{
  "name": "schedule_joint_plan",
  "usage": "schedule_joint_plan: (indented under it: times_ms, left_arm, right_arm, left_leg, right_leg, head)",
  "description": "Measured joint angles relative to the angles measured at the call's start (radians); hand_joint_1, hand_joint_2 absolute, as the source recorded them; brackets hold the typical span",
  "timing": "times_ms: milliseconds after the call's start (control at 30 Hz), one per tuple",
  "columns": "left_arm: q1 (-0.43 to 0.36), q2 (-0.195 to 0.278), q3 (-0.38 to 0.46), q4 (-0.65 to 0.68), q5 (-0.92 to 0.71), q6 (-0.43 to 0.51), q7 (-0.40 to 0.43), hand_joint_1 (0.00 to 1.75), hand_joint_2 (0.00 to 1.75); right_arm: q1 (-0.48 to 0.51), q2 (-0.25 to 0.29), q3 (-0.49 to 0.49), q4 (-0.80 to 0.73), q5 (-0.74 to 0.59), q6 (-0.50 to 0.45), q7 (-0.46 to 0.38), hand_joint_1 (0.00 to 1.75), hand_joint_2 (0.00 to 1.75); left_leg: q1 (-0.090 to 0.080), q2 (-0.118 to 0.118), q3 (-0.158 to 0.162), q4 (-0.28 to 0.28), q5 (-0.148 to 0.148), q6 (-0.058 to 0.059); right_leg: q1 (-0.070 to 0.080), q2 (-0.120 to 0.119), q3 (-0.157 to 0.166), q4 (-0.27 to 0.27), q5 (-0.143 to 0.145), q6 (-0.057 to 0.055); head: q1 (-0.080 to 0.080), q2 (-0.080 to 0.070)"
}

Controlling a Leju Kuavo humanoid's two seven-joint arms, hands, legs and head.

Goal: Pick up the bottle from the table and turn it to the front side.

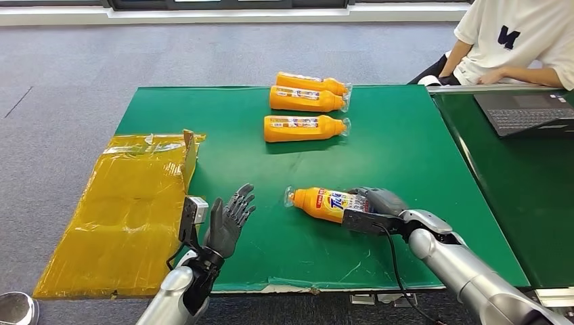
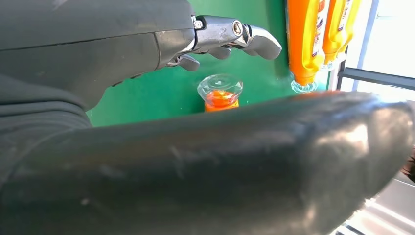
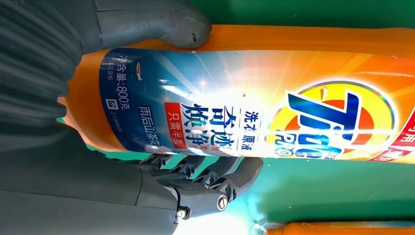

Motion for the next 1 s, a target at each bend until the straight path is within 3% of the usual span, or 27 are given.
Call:
schedule_joint_plan:
  times_ms: [233,433,500,800,1000]
  left_arm:
    - [0.008,0.001,0.001,-0.015,-0.003,0.003,-0.006,0.0,0.0]
    - [0.053,0.001,0.01,-0.066,-0.026,0.049,-0.05,0.0,0.0]
    - [0.062,0.001,0.011,-0.08,-0.042,0.071,-0.062,0.0,0.0]
    - [0.109,-0.012,0.011,-0.167,-0.142,0.241,-0.058,0.0,0.0]
    - [0.125,-0.019,0.011,-0.206,-0.155,0.254,-0.051,0.0,0.0]
  right_arm:
    - [0.044,0.031,-0.038,-0.02,0.01,-0.076,-0.04,1.75,1.75]
    - [0.181,0.128,-0.152,-0.137,0.087,-0.399,-0.119,1.75,1.75]
    - [0.233,0.165,-0.2,-0.202,0.11,-0.462,-0.12,1.75,1.75]
    - [0.396,0.328,-0.352,-0.347,0.14,-0.567,-0.169,1.75,1.75]
    - [0.427,0.372,-0.386,-0.377,0.143,-0.574,-0.172,1.75,1.75]
  left_leg:
    - [0.001,0.0,0.0,0.0,0.0,0.0]
    - [0.001,-0.001,-0.005,-0.001,0.0,-0.001]
    - [0.002,-0.003,-0.006,-0.001,0.001,-0.001]
    - [0.002,-0.003,-0.011,-0.002,0.0,-0.002]
    - [0.002,-0.003,-0.011,-0.002,0.0,-0.002]
  right_leg:
    - [0.001,0.0,0.001,0.0,0.0,0.0]
    - [0.001,-0.001,-0.004,0.0,0.0,-0.001]
    - [0.002,-0.002,-0.005,0.0,0.0,-0.002]
    - [0.002,-0.003,-0.01,0.0,-0.001,-0.003]
    - [0.002,-0.003,-0.01,0.0,-0.001,-0.003]
  head:
    - [0.0,0.0]
    - [0.0,0.0]
    - [0.0,0.0]
    - [0.0,0.0]
    - [0.0,0.0]
